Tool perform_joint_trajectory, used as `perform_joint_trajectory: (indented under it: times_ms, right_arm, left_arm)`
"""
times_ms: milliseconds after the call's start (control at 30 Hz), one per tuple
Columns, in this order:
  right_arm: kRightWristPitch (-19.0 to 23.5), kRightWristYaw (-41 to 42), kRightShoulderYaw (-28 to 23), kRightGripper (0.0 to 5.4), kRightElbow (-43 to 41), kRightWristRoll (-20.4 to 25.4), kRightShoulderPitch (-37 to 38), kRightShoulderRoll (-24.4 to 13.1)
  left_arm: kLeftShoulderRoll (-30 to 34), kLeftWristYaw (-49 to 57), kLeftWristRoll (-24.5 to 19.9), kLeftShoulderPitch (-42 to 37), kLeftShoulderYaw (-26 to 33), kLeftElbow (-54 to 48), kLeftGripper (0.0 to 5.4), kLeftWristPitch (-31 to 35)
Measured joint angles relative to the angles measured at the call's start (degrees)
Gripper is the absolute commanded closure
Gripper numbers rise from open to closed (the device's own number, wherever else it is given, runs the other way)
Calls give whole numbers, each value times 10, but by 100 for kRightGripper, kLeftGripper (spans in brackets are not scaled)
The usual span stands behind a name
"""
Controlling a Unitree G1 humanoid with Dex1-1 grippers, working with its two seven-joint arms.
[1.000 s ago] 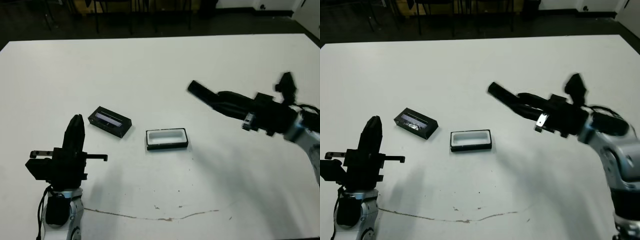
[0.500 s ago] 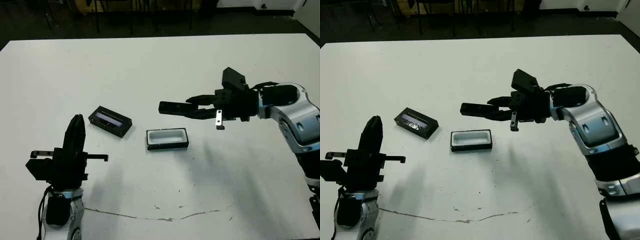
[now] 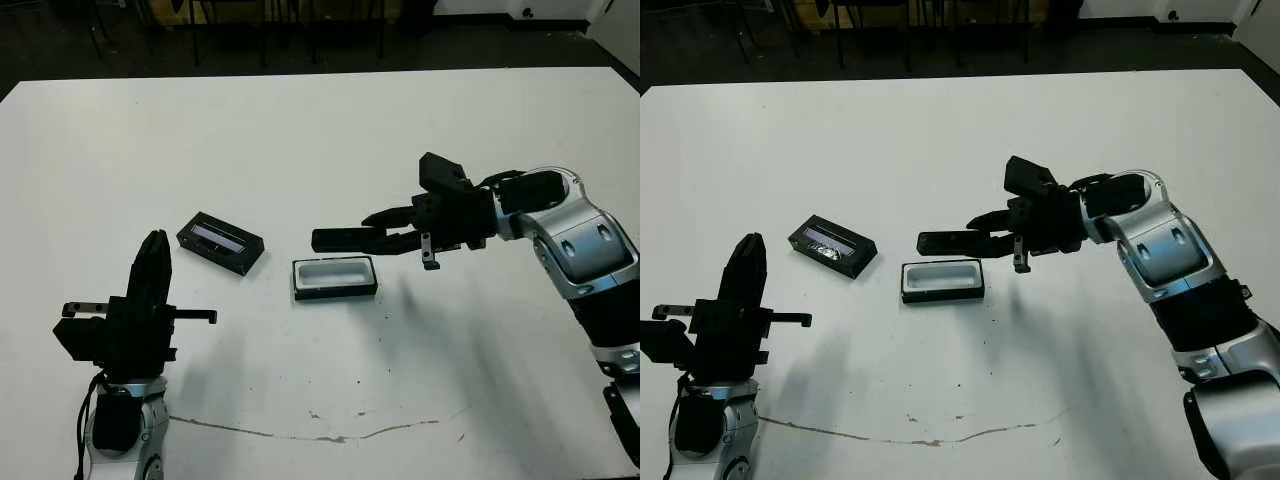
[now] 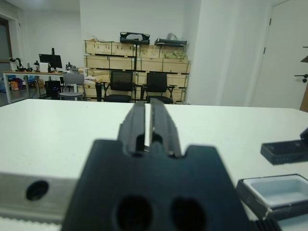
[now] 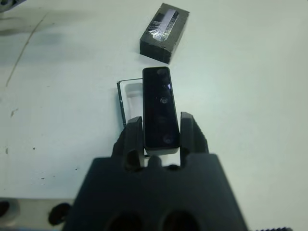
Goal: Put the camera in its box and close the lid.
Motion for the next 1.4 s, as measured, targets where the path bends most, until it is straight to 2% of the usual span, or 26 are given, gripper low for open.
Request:
perform_joint_trajectory:
  times_ms: [533,867,1400]
  right_arm:
    - [-9,44,14,489,40,-16,-8,17]
    - [-31,61,32,489,65,-39,-21,29]
    - [-34,67,46,489,74,-60,-22,37]
  left_arm:
    - [-1,3,5,1,-4,0,540,0]
    - [-1,3,7,1,-7,0,540,0]
    - [-1,9,12,1,-8,0,540,0]
